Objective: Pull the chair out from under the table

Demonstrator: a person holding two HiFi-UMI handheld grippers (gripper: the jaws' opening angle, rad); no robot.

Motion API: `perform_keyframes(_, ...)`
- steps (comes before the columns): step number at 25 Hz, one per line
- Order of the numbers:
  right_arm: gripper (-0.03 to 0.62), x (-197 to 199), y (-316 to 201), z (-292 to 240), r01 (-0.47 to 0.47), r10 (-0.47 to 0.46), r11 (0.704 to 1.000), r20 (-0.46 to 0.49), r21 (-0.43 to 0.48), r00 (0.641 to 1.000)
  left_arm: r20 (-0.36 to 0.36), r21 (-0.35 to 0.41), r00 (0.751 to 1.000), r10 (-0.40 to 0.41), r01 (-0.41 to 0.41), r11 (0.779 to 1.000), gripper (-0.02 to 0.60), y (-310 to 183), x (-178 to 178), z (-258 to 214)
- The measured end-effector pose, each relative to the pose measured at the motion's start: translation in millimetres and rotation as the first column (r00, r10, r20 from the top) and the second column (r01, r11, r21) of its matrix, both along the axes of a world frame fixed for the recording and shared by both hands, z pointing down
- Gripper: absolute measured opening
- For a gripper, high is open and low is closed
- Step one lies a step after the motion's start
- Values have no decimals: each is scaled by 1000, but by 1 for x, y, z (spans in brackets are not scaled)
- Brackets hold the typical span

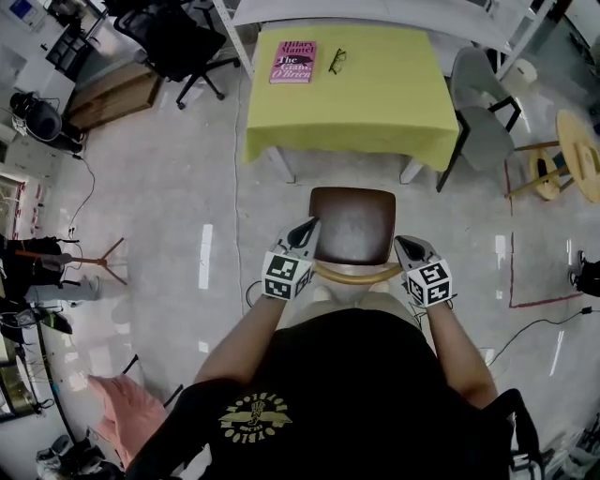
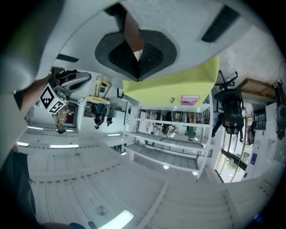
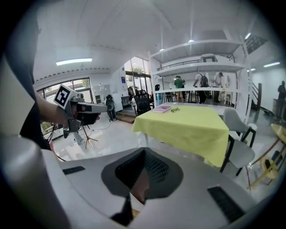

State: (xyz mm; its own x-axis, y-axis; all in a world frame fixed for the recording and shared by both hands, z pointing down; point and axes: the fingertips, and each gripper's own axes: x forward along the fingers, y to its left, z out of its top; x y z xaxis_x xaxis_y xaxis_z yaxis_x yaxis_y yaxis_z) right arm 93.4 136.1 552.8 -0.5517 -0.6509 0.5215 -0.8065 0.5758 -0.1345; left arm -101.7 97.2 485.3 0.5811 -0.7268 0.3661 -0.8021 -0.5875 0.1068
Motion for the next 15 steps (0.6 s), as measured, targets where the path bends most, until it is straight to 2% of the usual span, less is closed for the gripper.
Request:
perform_keyframes(4,11,4,-9,-24,4,-5,999,5,43,1000,-14,42,1000,-19,19,999,9,-8,4,-24)
perform_keyframes(10,11,11,-23,-52,30,-31,996,19,80,999,-51,59,998,-43,46,997,9,-19,17,-48)
perform_keyframes(15,11,11,-35,-84,55,-60,990,33,130,998,-62,115,997,-46,53,992,9,-22,24,-77)
